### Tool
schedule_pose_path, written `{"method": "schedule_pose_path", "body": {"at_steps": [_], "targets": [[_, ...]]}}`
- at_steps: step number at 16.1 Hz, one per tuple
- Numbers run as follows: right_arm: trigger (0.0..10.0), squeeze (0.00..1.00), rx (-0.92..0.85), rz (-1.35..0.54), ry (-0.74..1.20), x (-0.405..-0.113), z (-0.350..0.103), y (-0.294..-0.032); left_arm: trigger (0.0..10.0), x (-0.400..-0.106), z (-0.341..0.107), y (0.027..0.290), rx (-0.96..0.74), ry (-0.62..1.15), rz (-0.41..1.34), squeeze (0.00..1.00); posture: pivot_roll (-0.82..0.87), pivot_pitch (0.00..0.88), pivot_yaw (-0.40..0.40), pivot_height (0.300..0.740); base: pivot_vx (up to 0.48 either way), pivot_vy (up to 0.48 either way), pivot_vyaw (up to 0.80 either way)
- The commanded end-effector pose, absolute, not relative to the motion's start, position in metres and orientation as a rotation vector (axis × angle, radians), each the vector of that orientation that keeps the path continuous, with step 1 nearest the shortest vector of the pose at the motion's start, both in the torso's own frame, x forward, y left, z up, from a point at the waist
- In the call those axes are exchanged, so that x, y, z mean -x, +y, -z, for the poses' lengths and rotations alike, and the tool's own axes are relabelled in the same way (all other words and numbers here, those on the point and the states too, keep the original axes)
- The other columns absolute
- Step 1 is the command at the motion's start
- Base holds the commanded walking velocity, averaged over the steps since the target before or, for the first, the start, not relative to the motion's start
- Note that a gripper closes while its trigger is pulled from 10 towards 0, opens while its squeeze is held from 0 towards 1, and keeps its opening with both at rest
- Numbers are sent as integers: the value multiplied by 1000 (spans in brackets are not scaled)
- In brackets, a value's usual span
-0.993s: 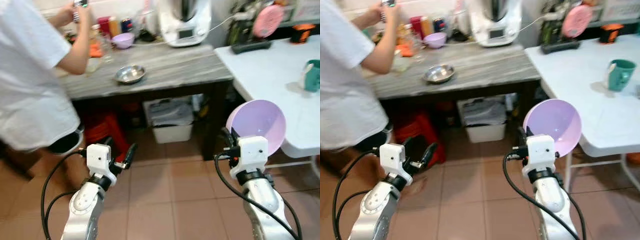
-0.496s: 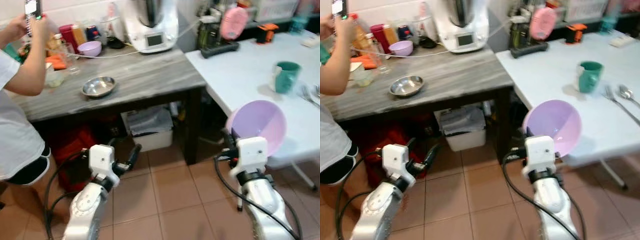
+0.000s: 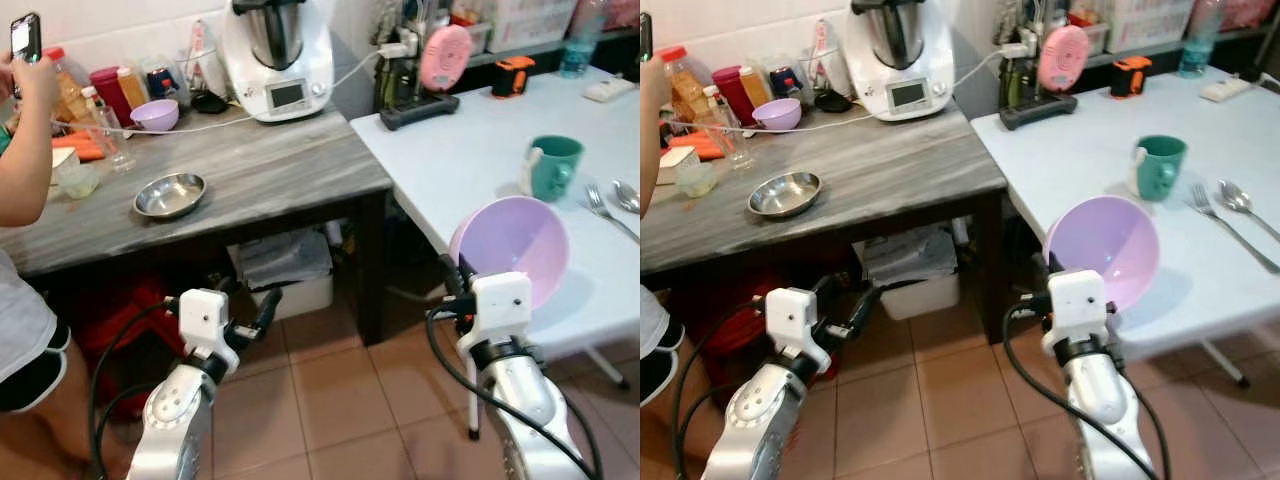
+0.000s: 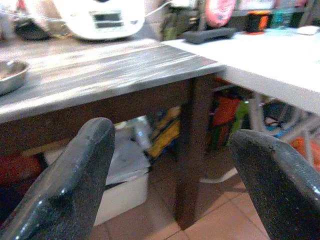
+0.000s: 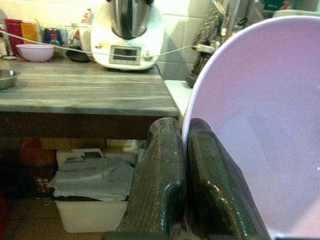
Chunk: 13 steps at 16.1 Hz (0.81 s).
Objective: Setting the table
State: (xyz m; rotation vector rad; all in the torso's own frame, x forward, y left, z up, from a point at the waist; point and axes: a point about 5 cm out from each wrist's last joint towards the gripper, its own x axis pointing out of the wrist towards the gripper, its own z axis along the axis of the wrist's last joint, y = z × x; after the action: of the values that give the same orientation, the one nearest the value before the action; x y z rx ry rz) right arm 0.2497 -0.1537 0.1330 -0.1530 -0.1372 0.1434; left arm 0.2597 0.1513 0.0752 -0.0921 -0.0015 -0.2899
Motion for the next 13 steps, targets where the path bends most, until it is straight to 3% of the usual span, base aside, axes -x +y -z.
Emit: {"method": "schedule_pose_path", "body": {"at_steps": [1,8,13], "targets": [[10000,0,128,-176,-151,-250,-136,-146,10000,-260,-73,161,71,12,243,0,-130,11,110,740,0,0,0],[10000,0,115,-181,-150,-250,-135,-144,10000,-262,-74,163,54,10,210,0,-129,8,113,740,0,0,0],[10000,0,141,-196,-156,-250,-136,-143,10000,-263,-75,161,48,7,213,0,-130,4,113,740,0,0,800]]}}
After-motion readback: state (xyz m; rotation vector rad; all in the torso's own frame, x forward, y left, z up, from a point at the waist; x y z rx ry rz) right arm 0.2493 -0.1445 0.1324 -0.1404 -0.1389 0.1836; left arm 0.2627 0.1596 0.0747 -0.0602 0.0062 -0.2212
